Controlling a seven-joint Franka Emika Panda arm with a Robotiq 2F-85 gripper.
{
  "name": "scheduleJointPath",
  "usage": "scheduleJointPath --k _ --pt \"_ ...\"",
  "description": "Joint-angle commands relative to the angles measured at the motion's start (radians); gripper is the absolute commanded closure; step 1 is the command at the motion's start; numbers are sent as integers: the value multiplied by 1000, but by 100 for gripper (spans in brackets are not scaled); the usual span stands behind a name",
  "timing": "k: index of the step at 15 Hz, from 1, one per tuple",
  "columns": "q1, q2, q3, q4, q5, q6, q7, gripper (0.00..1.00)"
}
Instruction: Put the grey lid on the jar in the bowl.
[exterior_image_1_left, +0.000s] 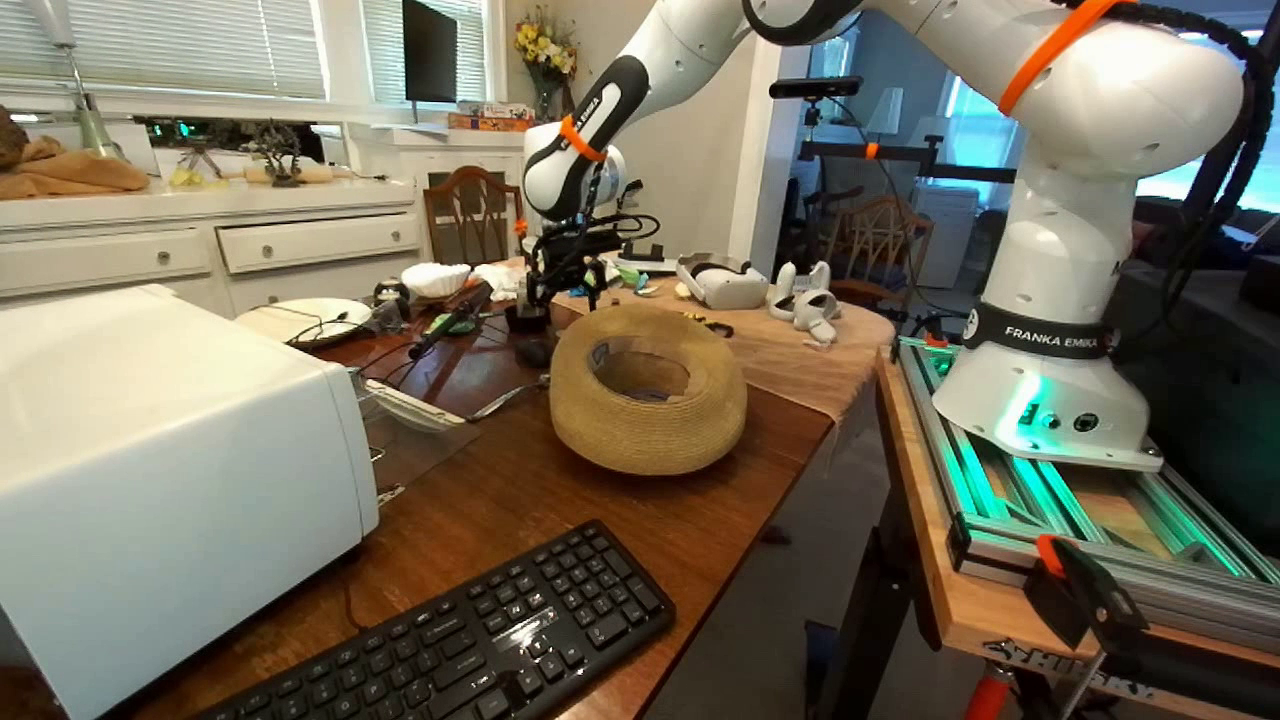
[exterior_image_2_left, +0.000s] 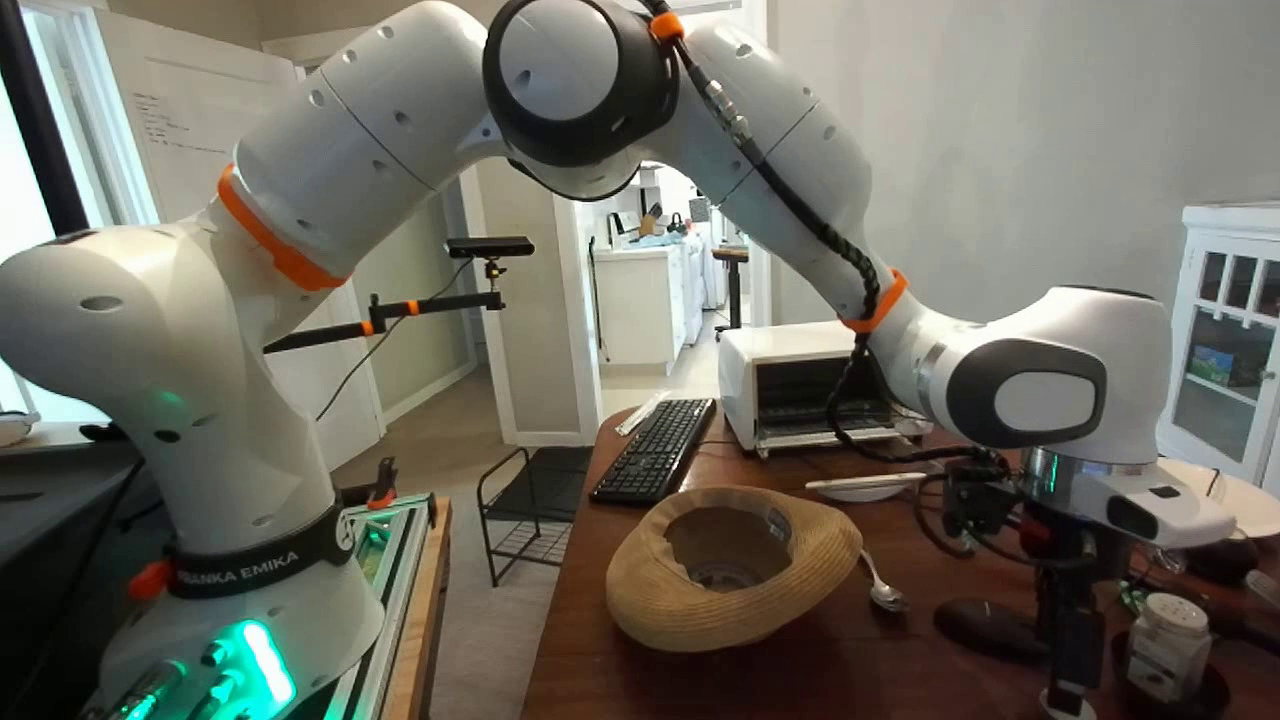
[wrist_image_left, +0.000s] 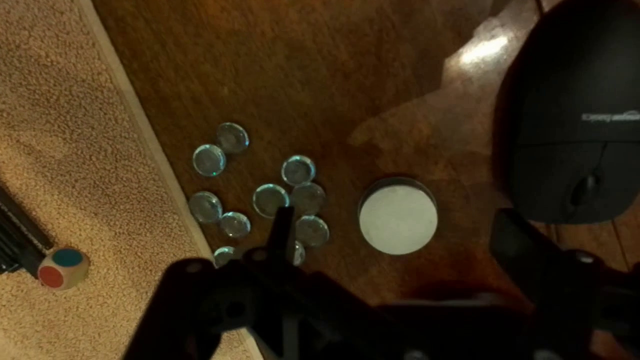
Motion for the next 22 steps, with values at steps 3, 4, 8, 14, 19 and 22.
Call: scheduleJointPath --k 3,4,8,14,19,22 --pt "-19 51 -9 64 32 12 49 0" --pt "-25 61 -8 77 37 14 55 0" --pt "-43 125 0 161 58 -6 67 0" --pt "-40 197 12 251 63 -18 79 9" --pt "-18 178 18 204 65 28 101 12" --pt "-14 175 22 187 72 48 112 20"
